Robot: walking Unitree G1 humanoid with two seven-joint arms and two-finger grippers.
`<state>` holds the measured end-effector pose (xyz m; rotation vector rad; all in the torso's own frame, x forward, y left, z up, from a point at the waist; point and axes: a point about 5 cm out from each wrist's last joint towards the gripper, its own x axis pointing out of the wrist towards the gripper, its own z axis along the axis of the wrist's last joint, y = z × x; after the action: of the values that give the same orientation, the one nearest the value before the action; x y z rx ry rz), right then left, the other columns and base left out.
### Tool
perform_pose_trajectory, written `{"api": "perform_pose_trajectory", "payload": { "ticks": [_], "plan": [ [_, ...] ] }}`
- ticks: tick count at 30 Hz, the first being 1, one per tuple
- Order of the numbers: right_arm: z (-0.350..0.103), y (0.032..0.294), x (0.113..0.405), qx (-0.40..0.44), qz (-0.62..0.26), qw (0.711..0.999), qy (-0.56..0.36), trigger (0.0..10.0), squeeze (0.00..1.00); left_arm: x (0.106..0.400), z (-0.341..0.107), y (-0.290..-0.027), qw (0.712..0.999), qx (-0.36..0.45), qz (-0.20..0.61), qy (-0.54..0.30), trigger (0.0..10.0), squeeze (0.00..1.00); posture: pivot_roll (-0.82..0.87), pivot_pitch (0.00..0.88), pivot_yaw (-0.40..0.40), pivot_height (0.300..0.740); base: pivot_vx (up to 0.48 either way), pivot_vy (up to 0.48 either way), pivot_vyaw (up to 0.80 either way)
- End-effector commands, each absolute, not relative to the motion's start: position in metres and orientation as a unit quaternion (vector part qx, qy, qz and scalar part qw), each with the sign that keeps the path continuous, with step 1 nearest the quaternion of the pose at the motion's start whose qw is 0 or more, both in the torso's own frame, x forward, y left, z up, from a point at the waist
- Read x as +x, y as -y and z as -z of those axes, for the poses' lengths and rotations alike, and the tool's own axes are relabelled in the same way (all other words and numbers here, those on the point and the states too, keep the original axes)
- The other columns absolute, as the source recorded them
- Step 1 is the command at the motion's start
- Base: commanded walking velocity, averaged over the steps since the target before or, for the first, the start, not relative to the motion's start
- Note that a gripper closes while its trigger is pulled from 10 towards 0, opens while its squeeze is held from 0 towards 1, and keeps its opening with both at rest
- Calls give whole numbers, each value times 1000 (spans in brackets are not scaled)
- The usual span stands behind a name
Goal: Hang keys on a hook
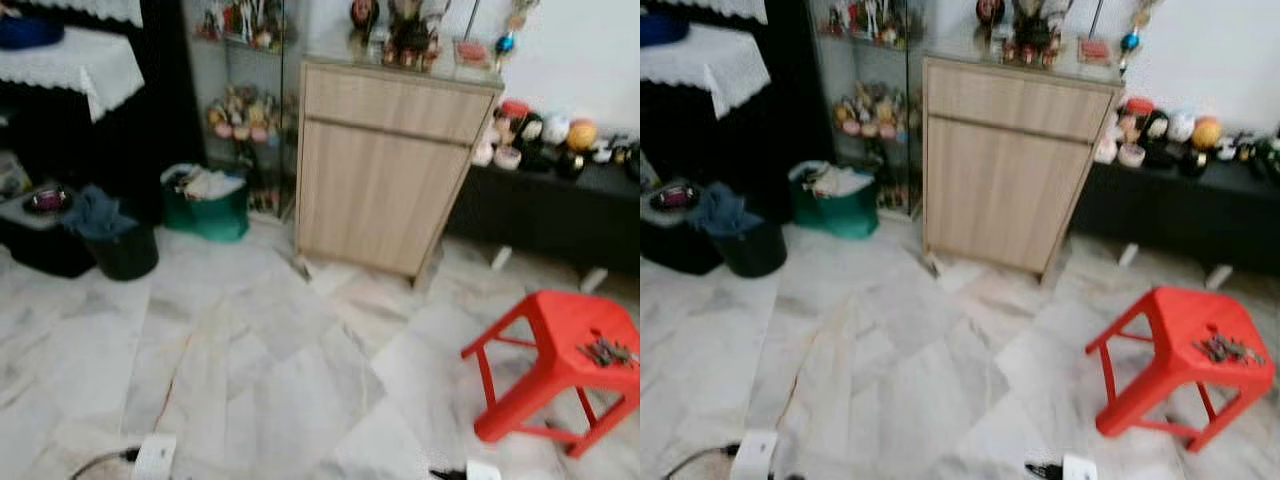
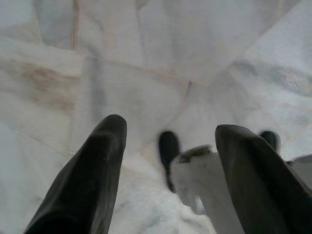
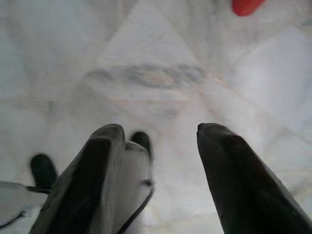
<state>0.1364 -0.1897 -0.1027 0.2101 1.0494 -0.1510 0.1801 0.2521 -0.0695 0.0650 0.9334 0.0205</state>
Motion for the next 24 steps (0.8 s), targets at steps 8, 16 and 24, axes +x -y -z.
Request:
{"api": "perform_pose_trajectory", "payload": {
  "ticks": [8, 16, 24],
  "plan": [
    [100, 193, 143, 101, 75, 866, -484, 10000, 0, 172, 74, -251, 886, 26, -13, -462, 10000, 0, 108, 0, -76, 740, 0, -257, 0],
    [84, 179, 185, 110, 68, 883, -450, 10000, 0, 174, 74, -249, 887, 23, -11, -461, 10000, 0, 106, 0, -85, 740, 0, -264, 0],
    [87, 186, 178, 108, 74, 880, -457, 10000, 0, 176, 73, -248, 887, 24, -10, -460, 10000, 0, 99, 0, -89, 740, 0, -270, -757]
  ]
}}
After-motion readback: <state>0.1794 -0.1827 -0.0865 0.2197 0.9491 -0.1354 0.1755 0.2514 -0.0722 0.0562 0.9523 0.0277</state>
